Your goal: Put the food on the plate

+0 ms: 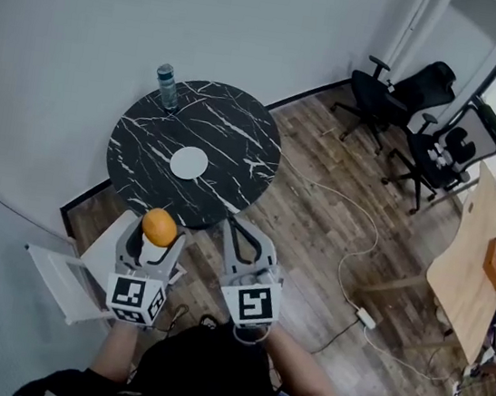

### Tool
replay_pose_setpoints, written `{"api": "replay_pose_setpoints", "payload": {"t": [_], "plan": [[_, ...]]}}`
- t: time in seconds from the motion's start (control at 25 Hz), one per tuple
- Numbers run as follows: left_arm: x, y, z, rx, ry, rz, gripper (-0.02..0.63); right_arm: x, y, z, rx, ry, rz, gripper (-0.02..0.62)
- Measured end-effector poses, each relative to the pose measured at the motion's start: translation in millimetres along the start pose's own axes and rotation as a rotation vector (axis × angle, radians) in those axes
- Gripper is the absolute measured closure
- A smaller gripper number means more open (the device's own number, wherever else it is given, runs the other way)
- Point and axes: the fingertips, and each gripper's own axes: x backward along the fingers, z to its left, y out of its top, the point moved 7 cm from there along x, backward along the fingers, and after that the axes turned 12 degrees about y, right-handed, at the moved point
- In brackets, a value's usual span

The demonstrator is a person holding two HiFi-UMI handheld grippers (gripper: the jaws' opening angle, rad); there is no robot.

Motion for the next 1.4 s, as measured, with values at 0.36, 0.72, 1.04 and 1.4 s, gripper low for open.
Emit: {"api": "replay_pose_setpoints", "payload": {"t": [0.36, 0.72, 1.04, 1.4], "plan": [[-44, -21, 15, 0.011, 0.015, 0.071, 0.262, -36, -24, -23, -0.029, 0.020, 0.027, 0.598], [-107, -18, 23, 0.000, 0.066, 0.110, 0.262, -86, -43, -76, -0.045, 0.081, 0.030, 0.598], [-158, -11, 22, 0.016, 0.122, 0.159, 0.262, -124, -62, -131, -0.080, 0.177, 0.031, 0.598], [-198, -22, 12, -0.008, 0.145, 0.226, 0.262, -145, -106, -168, -0.129, 0.264, 0.092, 0.598]]}}
